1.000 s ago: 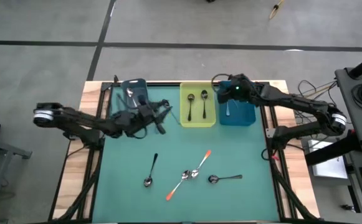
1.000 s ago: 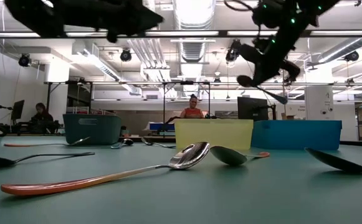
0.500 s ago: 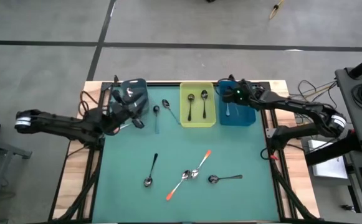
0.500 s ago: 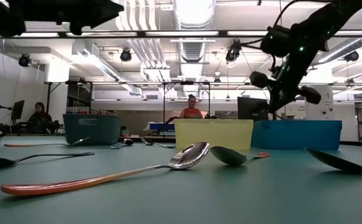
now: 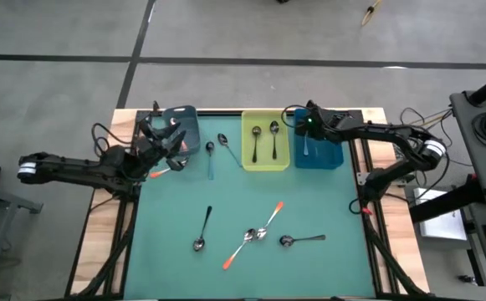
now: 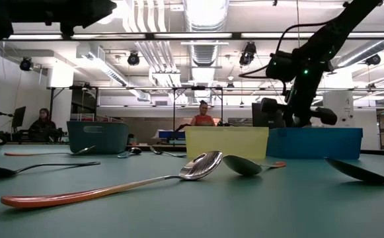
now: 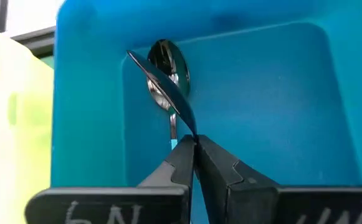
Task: Sort silverware by color (type)
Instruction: Put the blue spoon into the blue bin, then put the orange spoon into the green bin
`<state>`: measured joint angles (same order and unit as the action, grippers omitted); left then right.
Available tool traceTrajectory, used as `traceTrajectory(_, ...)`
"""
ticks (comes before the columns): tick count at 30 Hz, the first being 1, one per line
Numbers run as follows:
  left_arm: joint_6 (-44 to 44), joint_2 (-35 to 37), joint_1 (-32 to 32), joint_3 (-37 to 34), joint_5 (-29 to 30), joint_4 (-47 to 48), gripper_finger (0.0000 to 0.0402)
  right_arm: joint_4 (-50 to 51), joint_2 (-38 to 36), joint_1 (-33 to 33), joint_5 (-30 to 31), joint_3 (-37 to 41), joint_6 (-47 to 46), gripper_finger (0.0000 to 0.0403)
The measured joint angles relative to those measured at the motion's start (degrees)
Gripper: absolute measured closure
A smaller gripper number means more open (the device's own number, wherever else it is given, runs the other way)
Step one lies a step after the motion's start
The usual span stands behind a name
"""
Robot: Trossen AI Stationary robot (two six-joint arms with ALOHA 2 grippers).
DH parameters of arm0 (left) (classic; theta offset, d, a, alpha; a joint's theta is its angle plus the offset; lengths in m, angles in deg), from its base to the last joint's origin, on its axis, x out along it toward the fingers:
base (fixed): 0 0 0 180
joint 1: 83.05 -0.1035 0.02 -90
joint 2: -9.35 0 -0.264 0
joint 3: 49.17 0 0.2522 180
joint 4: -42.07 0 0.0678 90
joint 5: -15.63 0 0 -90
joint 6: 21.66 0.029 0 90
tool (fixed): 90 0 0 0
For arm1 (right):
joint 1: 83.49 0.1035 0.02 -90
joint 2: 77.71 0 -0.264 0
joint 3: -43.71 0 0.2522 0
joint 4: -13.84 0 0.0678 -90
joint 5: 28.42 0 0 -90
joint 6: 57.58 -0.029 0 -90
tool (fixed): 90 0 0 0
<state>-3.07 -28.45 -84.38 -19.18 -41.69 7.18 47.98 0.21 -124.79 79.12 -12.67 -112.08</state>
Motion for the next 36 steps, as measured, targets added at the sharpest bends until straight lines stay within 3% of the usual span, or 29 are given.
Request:
traceTrajectory(18,0.0,0.19,0.0,0.0,-0.02,0.01,0.0277,0.33,2.44,0.0,1.87,-0.78,0.19,0.0389)
traceTrajectory(29,0.0,0.23,0.0,0.0,-0.04,-0.01,0.0277,0.41,2.39,0.0,1.97,-0.78,1.18,0.0311)
traceTrajectory(36,0.0,0.23,-0.01,0.0,-0.07,0.09,0.0277,0.46,0.25,0.41,0.46,-0.78,4.4,0.0291)
